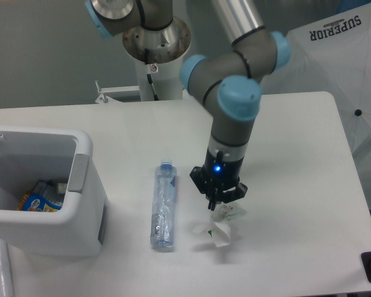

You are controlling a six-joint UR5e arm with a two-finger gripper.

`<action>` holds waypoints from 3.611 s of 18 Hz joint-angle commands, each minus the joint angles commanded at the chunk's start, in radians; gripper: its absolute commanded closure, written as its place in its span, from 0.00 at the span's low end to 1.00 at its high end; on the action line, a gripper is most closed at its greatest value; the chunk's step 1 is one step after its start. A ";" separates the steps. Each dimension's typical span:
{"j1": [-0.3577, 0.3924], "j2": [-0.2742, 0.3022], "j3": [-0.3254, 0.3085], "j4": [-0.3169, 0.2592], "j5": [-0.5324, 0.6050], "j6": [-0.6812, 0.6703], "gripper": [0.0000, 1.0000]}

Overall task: Place the trash in the trash can
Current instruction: 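Lift the tissue and carry it over the white trash bin, then open the gripper to drop the tissue into the bin, then move the gripper over the clear water bottle and lower it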

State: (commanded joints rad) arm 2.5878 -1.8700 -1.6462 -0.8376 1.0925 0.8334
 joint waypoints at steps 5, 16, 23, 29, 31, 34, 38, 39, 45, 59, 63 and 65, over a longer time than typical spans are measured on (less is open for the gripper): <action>0.006 0.020 0.127 0.000 -0.106 -0.253 0.92; -0.092 0.173 0.158 0.003 -0.172 -0.692 0.92; -0.225 0.218 0.149 0.002 -0.186 -0.789 0.92; -0.357 0.227 0.108 0.005 -0.186 -0.775 0.90; -0.396 0.227 0.092 0.006 -0.186 -0.774 0.89; -0.422 0.230 0.060 0.008 -0.186 -0.758 0.88; -0.436 0.229 0.034 0.008 -0.186 -0.743 0.81; -0.439 0.229 0.026 0.009 -0.186 -0.737 0.77; -0.433 0.224 0.035 0.006 -0.183 -0.672 0.02; -0.198 0.143 0.069 0.005 -0.114 -0.695 0.00; -0.163 0.100 0.071 0.003 -0.074 -0.692 0.00; -0.155 0.078 0.069 0.002 -0.066 -0.692 0.00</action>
State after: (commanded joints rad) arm 2.4329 -1.7916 -1.5769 -0.8360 1.0262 0.1411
